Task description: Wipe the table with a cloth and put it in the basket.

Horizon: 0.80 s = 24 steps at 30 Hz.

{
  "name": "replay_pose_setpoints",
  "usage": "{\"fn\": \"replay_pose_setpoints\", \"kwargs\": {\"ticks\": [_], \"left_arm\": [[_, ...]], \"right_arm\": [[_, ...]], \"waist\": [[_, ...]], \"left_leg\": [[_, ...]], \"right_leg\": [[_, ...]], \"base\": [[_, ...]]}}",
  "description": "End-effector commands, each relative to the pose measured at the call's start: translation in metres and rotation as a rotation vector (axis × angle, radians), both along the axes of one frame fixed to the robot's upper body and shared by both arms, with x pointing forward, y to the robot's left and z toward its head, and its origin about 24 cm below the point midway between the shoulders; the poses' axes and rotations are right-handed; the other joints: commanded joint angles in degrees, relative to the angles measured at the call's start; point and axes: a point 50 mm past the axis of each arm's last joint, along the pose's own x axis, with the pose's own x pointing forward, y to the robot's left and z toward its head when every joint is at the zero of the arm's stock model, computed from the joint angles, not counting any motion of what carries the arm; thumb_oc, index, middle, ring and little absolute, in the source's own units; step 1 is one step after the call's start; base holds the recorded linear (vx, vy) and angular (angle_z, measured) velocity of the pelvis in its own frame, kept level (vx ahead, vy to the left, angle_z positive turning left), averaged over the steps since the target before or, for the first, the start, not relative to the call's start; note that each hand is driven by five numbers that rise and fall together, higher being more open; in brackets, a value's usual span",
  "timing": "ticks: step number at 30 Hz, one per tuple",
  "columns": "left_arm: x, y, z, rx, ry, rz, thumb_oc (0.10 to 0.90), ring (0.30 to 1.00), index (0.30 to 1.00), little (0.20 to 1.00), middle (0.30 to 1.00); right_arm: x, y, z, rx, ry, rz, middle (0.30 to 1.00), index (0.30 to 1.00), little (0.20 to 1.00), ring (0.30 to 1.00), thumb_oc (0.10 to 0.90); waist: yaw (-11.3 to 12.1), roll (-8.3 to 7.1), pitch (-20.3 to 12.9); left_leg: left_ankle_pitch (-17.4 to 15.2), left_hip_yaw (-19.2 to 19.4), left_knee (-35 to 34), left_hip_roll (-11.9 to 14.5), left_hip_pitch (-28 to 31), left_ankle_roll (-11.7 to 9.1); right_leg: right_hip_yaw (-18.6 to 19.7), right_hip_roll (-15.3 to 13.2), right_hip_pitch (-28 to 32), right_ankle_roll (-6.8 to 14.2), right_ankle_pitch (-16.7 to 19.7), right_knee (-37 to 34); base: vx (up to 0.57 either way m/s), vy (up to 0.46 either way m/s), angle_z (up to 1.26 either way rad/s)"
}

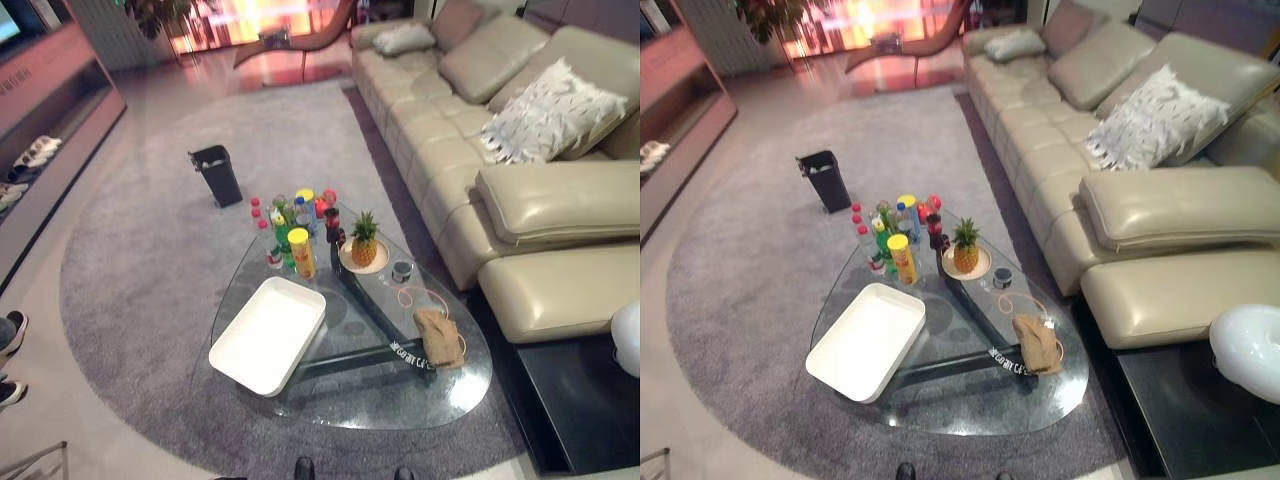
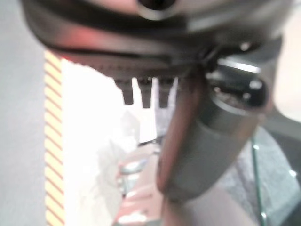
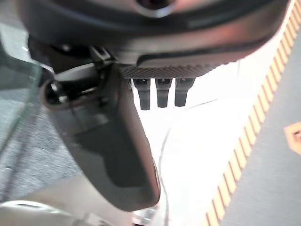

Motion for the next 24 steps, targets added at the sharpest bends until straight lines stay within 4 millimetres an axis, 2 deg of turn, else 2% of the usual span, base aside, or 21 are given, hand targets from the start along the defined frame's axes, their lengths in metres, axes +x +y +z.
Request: {"fn": "replay_pose_setpoints", "kwargs": {"ticks": [1, 4, 8, 10, 11, 12, 18, 19, 21, 23, 24], "left_arm": [[0.049, 0.019, 0.02, 0.064, -0.151, 0.096, 0.8, 0.9, 0.9, 0.9, 0.9], [0.067, 0.017, 0.027, 0.035, -0.224, 0.137, 0.8, 0.9, 0.9, 0.9, 0.9], [0.089, 0.023, 0.04, 0.031, -0.316, 0.172, 0.8, 0.9, 0.9, 0.9, 0.9], [0.113, 0.027, 0.054, -0.009, -0.415, 0.253, 0.8, 0.9, 0.9, 0.9, 0.9], [0.115, 0.027, 0.056, -0.013, -0.423, 0.262, 0.8, 0.9, 0.9, 0.9, 0.9], [0.125, 0.03, 0.063, -0.021, -0.465, 0.294, 0.8, 0.9, 0.9, 0.9, 0.9], [0.14, 0.037, 0.077, -0.038, -0.532, 0.354, 0.8, 0.9, 0.9, 0.9, 0.9], [0.14, 0.037, 0.077, -0.043, -0.539, 0.338, 0.8, 0.9, 0.9, 0.9, 0.9], [0.142, 0.035, 0.078, -0.041, -0.546, 0.324, 0.8, 0.9, 0.9, 0.9, 0.9], [0.15, 0.028, 0.082, -0.036, -0.556, 0.284, 0.8, 0.9, 0.9, 0.9, 0.9], [0.15, 0.028, 0.082, -0.036, -0.556, 0.282, 0.8, 0.9, 0.9, 0.9, 0.9]], "right_arm": [[0.03, -0.011, 0.013, -0.076, -0.036, -0.031, 0.9, 0.9, 0.9, 0.9, 0.8], [0.036, -0.014, 0.017, -0.091, -0.058, -0.049, 0.9, 0.9, 0.9, 0.9, 0.8], [0.058, -0.019, 0.027, -0.099, -0.143, -0.079, 0.9, 0.9, 0.9, 0.9, 0.8], [0.08, -0.02, 0.037, -0.081, -0.208, -0.064, 0.9, 0.9, 0.9, 0.9, 0.8], [0.082, -0.02, 0.038, -0.079, -0.212, -0.06, 0.9, 0.9, 0.9, 0.9, 0.8], [0.091, -0.019, 0.042, -0.07, -0.238, -0.051, 0.9, 0.9, 0.9, 0.9, 0.8], [0.107, -0.018, 0.05, -0.095, -0.325, -0.06, 0.9, 0.9, 0.9, 0.9, 0.8], [0.111, -0.019, 0.053, -0.127, -0.373, -0.079, 0.9, 0.9, 0.9, 0.9, 0.8], [0.116, -0.019, 0.056, -0.141, -0.401, -0.087, 0.9, 0.9, 0.9, 0.9, 0.8], [0.131, -0.023, 0.069, -0.191, -0.538, -0.146, 0.9, 0.9, 0.9, 0.9, 0.8], [0.132, -0.023, 0.07, -0.195, -0.548, -0.149, 0.9, 0.9, 0.9, 0.9, 0.8]], "waist": [[0.2, -3.39, 4.5], [0.0, -2.89, 6.2], [0.3, -2.68, 9.1], [0.5, -2.87, 12.0], [0.5, -2.89, 12.1], [0.7, -3.08, 13.6], [1.0, -3.72, 15.4], [1.0, -3.77, 15.7], [0.9, -3.8, 16.0], [0.5, -3.69, 16.9], [0.5, -3.68, 16.9]], "left_leg": [[-1.4, -1.5, -0.1, -0.9, 0.0, 0.4], [-1.0, -2.3, -0.1, -1.5, -2.2, 0.7], [0.5, -2.8, 0.3, -2.3, -5.8, 0.6], [0.1, -2.7, 6.0, -3.2, -10.9, 0.7], [0.0, -2.6, 6.6, -3.2, -11.4, 0.7], [-0.5, -2.2, 9.9, -3.5, -14.1, 0.6], [-2.7, -3.0, 19.1, -5.1, -22.9, 1.2], [-3.3, -3.4, 21.1, -5.4, -25.3, 1.5], [-3.6, -3.3, 22.4, -5.5, -26.6, 1.6], [-4.2, -3.6, 25.9, -5.6, -30.5, 1.7], [-4.6, -3.6, 26.4, -5.5, -30.7, 1.7]], "right_leg": [[1.8, -1.1, -3.8, 0.9, 2.7, -0.1], [1.6, -1.0, -5.8, 0.7, 3.0, -0.1], [1.3, -0.9, -10.0, 0.1, 2.2, 3.7], [0.5, -0.8, -14.9, -0.6, 0.6, 10.0], [0.4, -0.9, -15.4, -0.6, 0.4, 10.5], [-0.7, -1.1, -18.1, -0.5, -0.5, 13.9], [-0.5, -1.6, -26.5, -0.6, -2.4, 21.9], [-0.2, -1.4, -29.0, -0.8, -2.8, 23.8], [0.0, -1.3, -30.3, -0.8, -2.9, 24.7], [0.5, -1.0, -33.6, -1.1, -3.2, 27.4], [0.6, -1.0, -33.8, -1.1, -3.4, 27.8]], "base": [[-0.23, 0.034, 0.08], [-0.09, 0.046, 0.12], [-0.16, 0.037, 0.02], [-0.21, 0.003, 0.03], [-0.17, -0.015, 0.08], [-0.13, -0.025, 0.08], [-0.11, -0.066, 0.15], [-0.09, -0.048, 0.19], [-0.09, -0.04, 0.13], [-0.07, -0.036, 0.03], [-0.04, -0.023, -0.03]]}}
